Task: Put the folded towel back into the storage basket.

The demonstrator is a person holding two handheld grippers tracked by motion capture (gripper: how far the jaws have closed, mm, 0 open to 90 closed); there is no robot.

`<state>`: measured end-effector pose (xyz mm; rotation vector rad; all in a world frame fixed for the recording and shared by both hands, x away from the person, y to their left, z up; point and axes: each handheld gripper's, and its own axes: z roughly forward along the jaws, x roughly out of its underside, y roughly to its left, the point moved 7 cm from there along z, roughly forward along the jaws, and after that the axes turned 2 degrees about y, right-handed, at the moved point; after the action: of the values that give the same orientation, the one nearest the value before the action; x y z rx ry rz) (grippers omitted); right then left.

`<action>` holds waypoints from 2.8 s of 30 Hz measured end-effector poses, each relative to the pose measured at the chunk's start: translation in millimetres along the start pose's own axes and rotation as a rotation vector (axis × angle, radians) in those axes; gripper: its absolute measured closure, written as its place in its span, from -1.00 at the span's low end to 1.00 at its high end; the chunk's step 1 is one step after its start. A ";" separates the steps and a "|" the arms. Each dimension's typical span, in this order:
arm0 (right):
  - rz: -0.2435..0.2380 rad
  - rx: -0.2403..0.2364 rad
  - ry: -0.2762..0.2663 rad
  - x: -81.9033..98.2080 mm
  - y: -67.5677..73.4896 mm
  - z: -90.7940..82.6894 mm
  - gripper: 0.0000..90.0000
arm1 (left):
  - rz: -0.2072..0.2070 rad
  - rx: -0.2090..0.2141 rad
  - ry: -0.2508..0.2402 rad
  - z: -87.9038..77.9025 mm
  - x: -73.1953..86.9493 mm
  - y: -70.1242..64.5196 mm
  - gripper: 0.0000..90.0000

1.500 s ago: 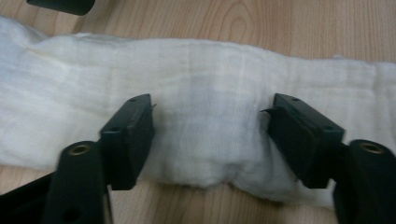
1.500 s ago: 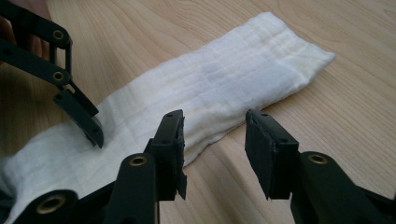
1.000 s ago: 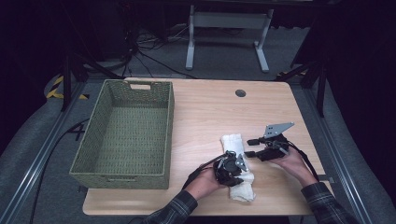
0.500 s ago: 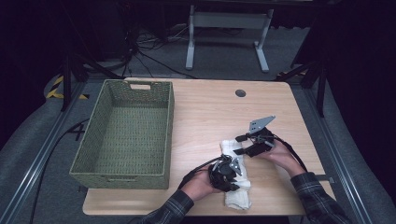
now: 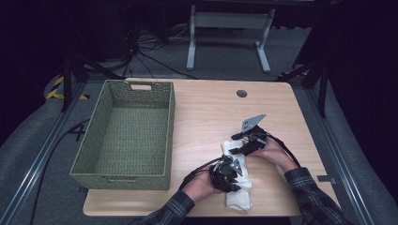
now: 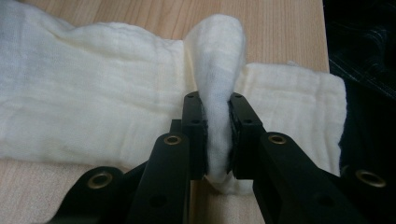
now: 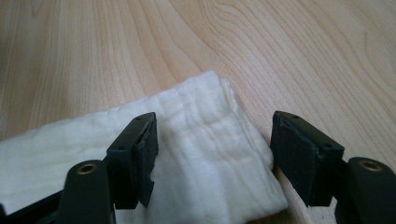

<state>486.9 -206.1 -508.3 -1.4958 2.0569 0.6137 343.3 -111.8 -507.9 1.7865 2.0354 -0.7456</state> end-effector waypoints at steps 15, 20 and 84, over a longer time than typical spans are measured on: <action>-0.032 -0.042 -0.014 7.1 16.3 -6.2 0.64 | 0.002 0.011 -0.011 0.0 0.2 1.5 0.78; -0.010 -0.041 -0.004 6.6 17.1 -6.4 0.74 | -0.006 0.014 -0.018 -0.3 -0.2 1.1 0.79; -0.070 0.013 -0.178 -191.3 5.5 -30.8 0.76 | -0.002 -0.185 -0.193 -230.3 27.2 50.5 0.79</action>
<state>526.0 -86.2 -361.2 -1.4447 1.8627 0.6783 409.8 48.1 -345.5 1.5481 1.9125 -0.6783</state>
